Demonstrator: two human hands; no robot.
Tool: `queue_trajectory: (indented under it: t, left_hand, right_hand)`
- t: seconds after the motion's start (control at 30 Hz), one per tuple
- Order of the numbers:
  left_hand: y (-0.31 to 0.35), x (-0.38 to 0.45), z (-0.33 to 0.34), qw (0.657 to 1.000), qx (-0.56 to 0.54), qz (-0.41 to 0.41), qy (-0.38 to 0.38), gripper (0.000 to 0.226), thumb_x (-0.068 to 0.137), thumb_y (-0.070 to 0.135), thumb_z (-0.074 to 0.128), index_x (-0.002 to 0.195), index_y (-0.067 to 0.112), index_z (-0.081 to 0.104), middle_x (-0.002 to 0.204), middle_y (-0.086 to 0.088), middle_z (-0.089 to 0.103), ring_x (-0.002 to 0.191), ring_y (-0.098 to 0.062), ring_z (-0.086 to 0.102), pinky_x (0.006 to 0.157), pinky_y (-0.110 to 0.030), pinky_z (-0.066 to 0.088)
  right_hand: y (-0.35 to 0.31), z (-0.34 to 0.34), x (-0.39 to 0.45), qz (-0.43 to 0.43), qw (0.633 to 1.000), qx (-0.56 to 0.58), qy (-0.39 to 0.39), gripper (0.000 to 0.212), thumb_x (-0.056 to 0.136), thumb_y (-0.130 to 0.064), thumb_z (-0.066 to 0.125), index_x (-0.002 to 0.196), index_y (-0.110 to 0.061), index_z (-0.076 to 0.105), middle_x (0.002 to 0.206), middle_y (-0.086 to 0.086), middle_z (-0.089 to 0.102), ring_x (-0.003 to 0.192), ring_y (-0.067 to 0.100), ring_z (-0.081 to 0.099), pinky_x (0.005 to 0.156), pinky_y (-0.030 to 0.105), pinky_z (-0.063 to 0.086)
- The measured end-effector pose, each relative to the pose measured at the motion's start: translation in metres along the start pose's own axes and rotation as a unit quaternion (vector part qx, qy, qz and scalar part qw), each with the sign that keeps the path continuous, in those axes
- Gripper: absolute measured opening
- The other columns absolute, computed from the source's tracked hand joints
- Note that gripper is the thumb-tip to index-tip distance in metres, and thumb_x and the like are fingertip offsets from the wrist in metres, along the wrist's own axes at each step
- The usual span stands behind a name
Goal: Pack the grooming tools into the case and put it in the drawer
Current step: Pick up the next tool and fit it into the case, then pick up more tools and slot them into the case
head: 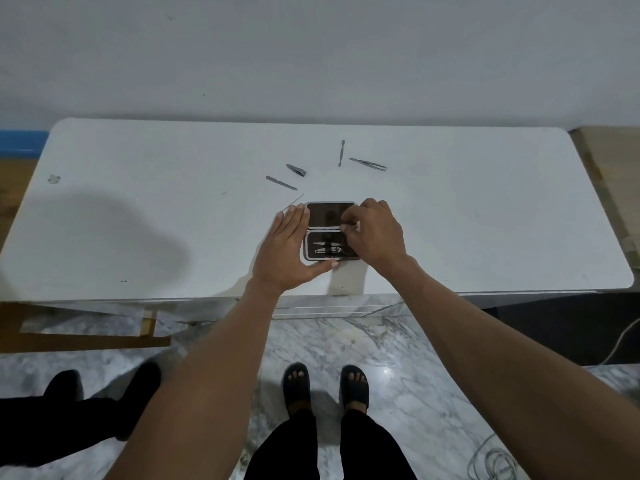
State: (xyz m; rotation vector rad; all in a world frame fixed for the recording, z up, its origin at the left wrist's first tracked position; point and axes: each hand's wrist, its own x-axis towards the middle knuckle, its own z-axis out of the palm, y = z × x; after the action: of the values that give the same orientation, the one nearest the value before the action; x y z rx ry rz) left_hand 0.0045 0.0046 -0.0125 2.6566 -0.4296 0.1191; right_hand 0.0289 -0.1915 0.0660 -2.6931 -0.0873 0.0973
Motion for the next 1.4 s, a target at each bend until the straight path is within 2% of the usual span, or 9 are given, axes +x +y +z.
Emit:
queue_trajectory:
  t: [0.13,0.33,0.5,0.63,0.73,0.87,1.1,1.4]
  left_hand:
    - [0.0,0.001,0.001,1.0,-0.003,0.006,0.011,0.118,0.085,0.091,0.037,0.157,-0.002,0.034,0.165,-0.015,0.035,0.157,-0.026,0.026,0.128,-0.049,0.023]
    - [-0.001,0.002,0.002,1.0,-0.01,0.011,0.026,0.116,0.08,0.083,0.059,0.154,-0.004,0.039,0.163,-0.017,0.038,0.156,-0.028,0.03,0.127,-0.049,0.025]
    - [0.0,0.004,0.001,1.0,-0.008,0.007,0.025,0.116,0.08,0.082,0.059,0.155,-0.005,0.038,0.164,-0.018,0.037,0.156,-0.027,0.029,0.128,-0.049,0.025]
    - [0.002,0.006,-0.002,1.0,-0.004,0.002,0.016,0.114,0.081,0.08,0.06,0.154,-0.005,0.038,0.164,-0.019,0.035,0.156,-0.027,0.028,0.13,-0.044,0.019]
    - [0.002,0.007,-0.002,1.0,-0.004,0.001,0.015,0.114,0.08,0.078,0.065,0.154,-0.005,0.039,0.164,-0.019,0.035,0.156,-0.027,0.029,0.131,-0.043,0.019]
    - [0.0,0.008,-0.002,1.0,-0.009,-0.002,0.013,0.115,0.078,0.076,0.07,0.154,-0.005,0.038,0.165,-0.018,0.035,0.157,-0.025,0.027,0.13,-0.044,0.02]
    - [0.002,0.008,-0.005,1.0,-0.008,-0.008,0.007,0.116,0.078,0.078,0.068,0.155,-0.003,0.037,0.165,-0.017,0.035,0.157,-0.025,0.028,0.13,-0.043,0.019]
    - [-0.001,0.007,-0.001,1.0,-0.004,0.004,0.018,0.118,0.078,0.084,0.061,0.155,-0.003,0.039,0.164,-0.015,0.037,0.156,-0.027,0.03,0.128,-0.047,0.024]
  right_hand:
    - [-0.012,-0.001,0.031,0.015,0.999,0.034,0.022,0.021,0.091,-0.029,0.062,0.108,-0.021,0.071,0.102,0.0,0.067,0.108,0.022,0.052,0.078,0.039,0.052]
    - [-0.029,0.015,0.076,0.007,0.995,0.094,0.024,0.023,0.092,-0.026,0.063,0.111,-0.016,0.071,0.101,0.001,0.072,0.103,0.021,0.059,0.086,0.036,0.049]
    - [-0.036,0.032,0.101,-0.005,0.992,0.125,0.017,0.025,0.091,-0.02,0.065,0.114,-0.01,0.069,0.107,0.008,0.07,0.099,0.023,0.065,0.09,0.037,0.051]
    - [-0.039,0.04,0.12,-0.018,0.992,0.126,0.008,0.025,0.091,-0.019,0.065,0.112,-0.007,0.069,0.107,0.01,0.07,0.099,0.025,0.064,0.084,0.03,0.046]
    - [-0.044,0.044,0.13,-0.031,0.993,0.116,0.002,0.024,0.09,-0.019,0.065,0.108,-0.005,0.071,0.103,0.012,0.069,0.097,0.027,0.063,0.082,0.035,0.048]
    - [-0.047,0.05,0.133,-0.039,0.995,0.088,0.002,0.016,0.088,-0.014,0.064,0.098,-0.008,0.075,0.093,0.014,0.07,0.09,0.029,0.065,0.074,0.036,0.052]
    - [-0.047,0.046,0.128,-0.018,0.993,0.114,-0.001,0.019,0.088,-0.013,0.064,0.101,-0.008,0.076,0.099,0.014,0.073,0.092,0.03,0.067,0.082,0.042,0.055]
    - [-0.022,0.016,0.094,0.009,0.993,0.118,0.016,0.02,0.09,-0.016,0.065,0.106,-0.013,0.076,0.101,0.007,0.075,0.094,0.023,0.068,0.087,0.034,0.053]
